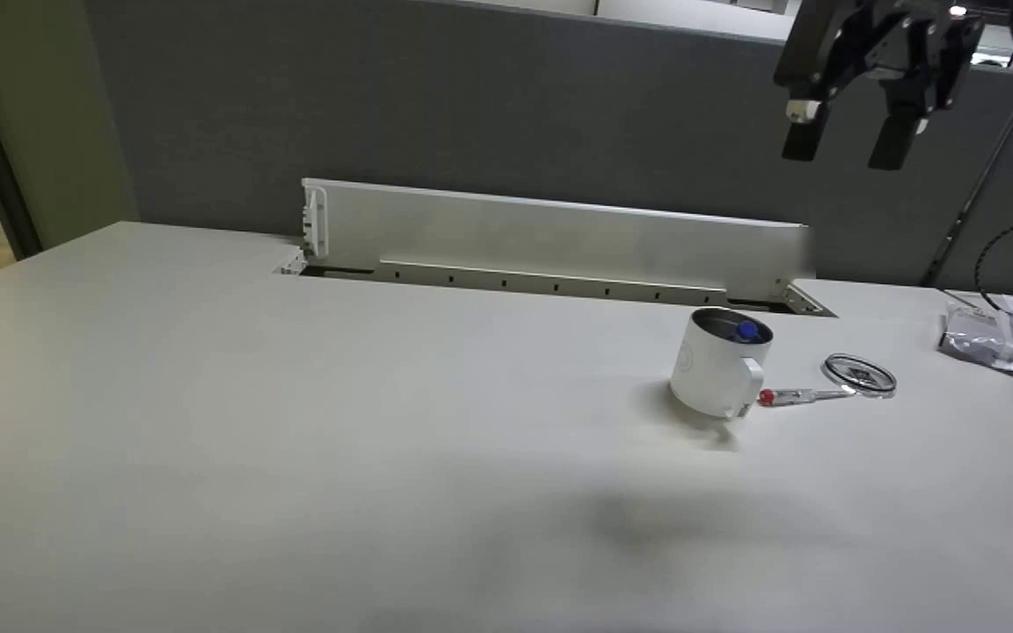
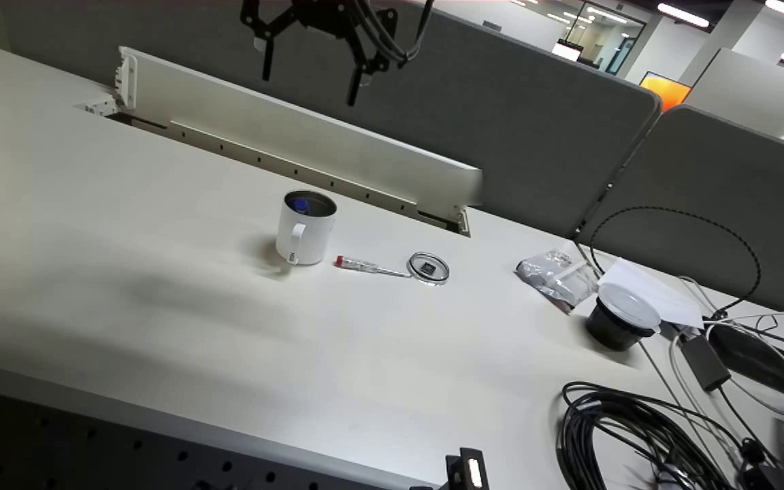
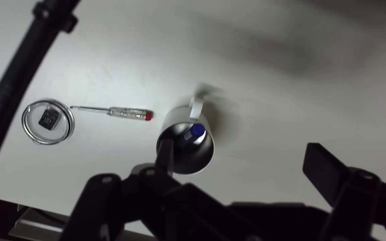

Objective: Remove the blue marker from the white mug

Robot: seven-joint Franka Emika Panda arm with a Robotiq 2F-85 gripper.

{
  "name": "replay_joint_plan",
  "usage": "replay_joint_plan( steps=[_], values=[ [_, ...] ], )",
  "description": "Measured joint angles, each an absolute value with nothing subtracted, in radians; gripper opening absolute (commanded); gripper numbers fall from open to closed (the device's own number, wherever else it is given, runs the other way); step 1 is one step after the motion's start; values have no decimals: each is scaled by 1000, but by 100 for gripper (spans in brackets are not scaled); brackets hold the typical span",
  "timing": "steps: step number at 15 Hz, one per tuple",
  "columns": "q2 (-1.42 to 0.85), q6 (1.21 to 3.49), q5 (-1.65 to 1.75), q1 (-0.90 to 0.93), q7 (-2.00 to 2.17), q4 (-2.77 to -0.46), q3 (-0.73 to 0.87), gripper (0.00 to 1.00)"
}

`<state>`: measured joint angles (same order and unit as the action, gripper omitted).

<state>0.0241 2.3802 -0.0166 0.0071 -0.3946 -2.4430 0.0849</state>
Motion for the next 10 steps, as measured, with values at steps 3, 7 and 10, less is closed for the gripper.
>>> replay_joint_plan(
  steps=[3, 7, 10],
  values=[
    [-99, 2585, -26, 2, -394, -2430, 75, 100],
    [-267, 2694, -20, -21, -386, -2419, 59, 100],
    [-350, 2728, -20, -44, -385, -2399, 48, 68]
  ],
)
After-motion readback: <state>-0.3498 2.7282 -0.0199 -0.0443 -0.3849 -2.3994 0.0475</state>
